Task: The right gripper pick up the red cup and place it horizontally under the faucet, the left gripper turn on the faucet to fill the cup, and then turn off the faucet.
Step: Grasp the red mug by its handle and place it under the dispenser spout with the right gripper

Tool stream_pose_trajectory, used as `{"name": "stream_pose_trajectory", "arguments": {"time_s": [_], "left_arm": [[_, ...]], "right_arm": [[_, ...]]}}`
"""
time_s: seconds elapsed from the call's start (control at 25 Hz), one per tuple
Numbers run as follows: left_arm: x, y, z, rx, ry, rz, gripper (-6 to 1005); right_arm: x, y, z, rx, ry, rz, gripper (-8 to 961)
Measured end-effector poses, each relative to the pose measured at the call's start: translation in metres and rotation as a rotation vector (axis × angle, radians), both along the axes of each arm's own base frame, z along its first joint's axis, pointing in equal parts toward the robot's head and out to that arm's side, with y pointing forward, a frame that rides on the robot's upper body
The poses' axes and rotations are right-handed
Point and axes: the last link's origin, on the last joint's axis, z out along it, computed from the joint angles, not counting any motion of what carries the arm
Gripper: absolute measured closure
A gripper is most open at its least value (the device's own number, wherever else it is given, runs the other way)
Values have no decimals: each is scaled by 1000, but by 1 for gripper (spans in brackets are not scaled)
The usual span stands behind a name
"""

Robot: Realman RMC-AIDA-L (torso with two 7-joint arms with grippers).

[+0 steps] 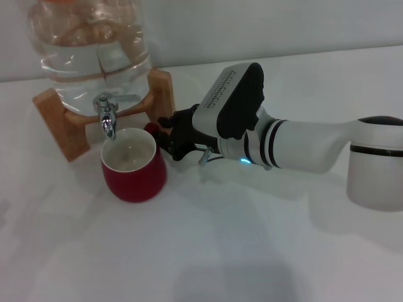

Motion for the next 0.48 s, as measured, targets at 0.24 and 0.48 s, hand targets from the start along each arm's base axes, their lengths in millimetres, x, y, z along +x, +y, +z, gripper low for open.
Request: {"name": "stream_pose_trajectory", "arguments": {"time_s": [0.24, 0.48], "left_arm": [[0, 0, 0, 0, 0, 0, 123], [-1, -1, 0, 0, 0, 4, 123]], "right_arm": [[1, 0, 0, 0, 0, -1, 716], [2, -1, 1, -4, 9, 3, 714]]}}
